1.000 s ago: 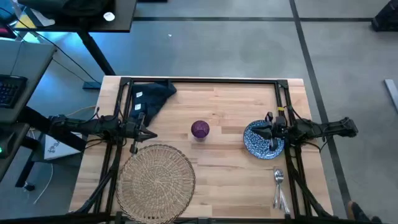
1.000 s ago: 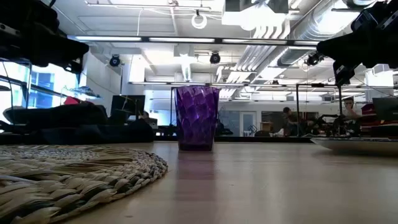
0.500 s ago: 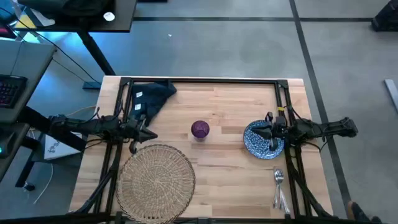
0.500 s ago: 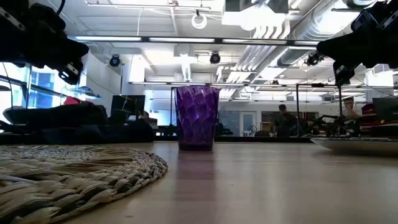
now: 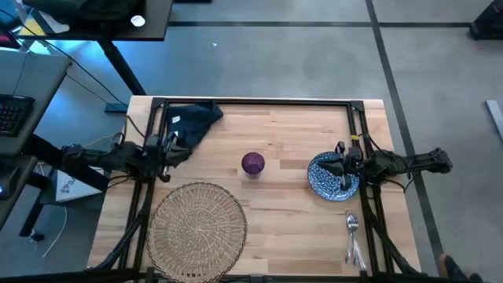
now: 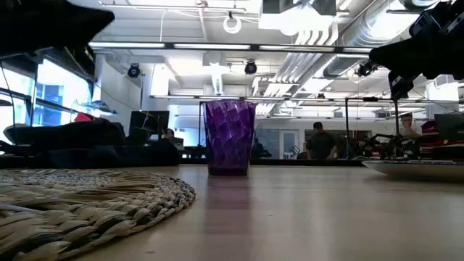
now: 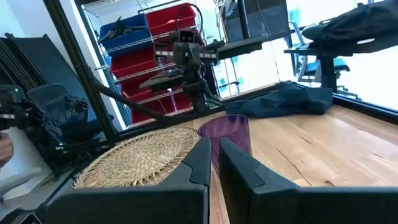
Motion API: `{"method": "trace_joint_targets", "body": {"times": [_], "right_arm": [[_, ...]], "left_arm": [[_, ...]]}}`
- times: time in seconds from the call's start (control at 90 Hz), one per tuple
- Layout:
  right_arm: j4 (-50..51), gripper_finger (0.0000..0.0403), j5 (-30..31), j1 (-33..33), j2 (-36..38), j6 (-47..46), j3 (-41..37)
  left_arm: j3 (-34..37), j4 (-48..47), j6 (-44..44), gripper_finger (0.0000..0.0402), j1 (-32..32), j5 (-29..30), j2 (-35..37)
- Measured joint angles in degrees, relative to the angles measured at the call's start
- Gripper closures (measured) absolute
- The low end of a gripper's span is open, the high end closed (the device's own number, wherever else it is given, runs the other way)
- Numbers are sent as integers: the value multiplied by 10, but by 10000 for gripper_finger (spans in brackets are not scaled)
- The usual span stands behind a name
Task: Set table place
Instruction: Move the purple cup to the top right of the table
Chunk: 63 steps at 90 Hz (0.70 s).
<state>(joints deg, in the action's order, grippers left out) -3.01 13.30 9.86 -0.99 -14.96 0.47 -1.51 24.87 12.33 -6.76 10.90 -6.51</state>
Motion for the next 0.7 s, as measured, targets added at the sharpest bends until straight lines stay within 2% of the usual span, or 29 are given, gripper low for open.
{"method": "trace_joint_targets", "body": {"times": [0.156,0.511,0.7], "right_arm": [[0,402,0,0,0,0,0],[0,402,0,0,0,0,0],[0,402,0,0,0,0,0]], "left_arm": [[-30,27,-25,378,0,2,-68],[-134,28,-104,289,0,29,-269],[-213,14,-116,275,0,-8,-396]]}}
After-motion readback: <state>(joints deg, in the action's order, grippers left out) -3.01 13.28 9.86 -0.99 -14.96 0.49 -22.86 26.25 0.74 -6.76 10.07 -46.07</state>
